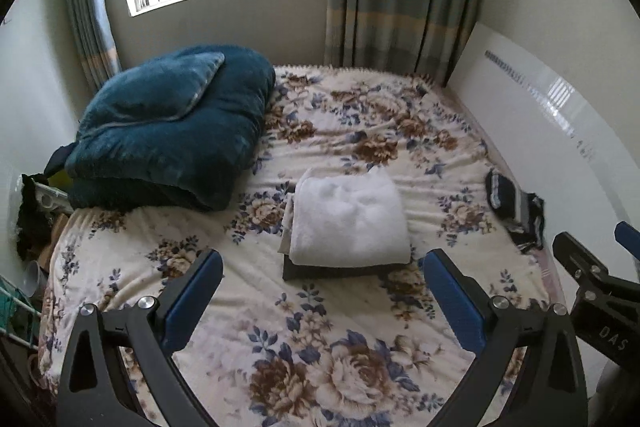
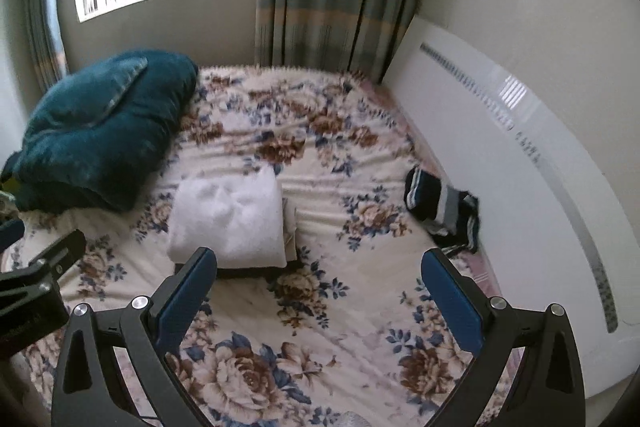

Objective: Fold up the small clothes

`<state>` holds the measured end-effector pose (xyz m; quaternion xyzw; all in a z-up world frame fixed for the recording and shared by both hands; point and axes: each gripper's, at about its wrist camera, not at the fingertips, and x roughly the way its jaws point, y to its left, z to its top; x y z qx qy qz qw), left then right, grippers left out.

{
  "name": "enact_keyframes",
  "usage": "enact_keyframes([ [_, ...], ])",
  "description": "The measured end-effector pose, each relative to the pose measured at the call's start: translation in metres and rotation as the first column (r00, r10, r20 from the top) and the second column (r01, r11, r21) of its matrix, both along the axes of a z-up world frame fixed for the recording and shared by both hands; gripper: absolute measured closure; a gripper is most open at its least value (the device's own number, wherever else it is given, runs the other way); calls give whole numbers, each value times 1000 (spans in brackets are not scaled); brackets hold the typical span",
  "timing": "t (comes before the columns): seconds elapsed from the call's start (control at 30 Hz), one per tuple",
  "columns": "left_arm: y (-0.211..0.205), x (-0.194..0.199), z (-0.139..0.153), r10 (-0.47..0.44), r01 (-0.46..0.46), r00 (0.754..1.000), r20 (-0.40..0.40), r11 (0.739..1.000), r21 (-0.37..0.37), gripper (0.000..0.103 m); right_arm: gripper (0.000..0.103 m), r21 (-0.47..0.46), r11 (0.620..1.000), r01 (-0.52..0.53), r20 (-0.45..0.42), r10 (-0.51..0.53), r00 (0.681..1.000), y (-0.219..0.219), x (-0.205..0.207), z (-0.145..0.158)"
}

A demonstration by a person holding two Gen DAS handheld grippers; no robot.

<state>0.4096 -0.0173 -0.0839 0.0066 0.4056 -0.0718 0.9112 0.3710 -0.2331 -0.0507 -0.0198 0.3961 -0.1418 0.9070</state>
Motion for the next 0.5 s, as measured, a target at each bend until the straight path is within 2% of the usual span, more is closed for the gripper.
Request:
enact_keyframes([
  [0.13,5,-35,34,3,-3,999,38,1000,-10,0,0,-22,1000,-3,68,4,998,10,-46,49],
  [0.5,18,-103,84,11,-10,996,84,1000,-13,0,0,-18,1000,-23,149,25,989,28,-134,113],
])
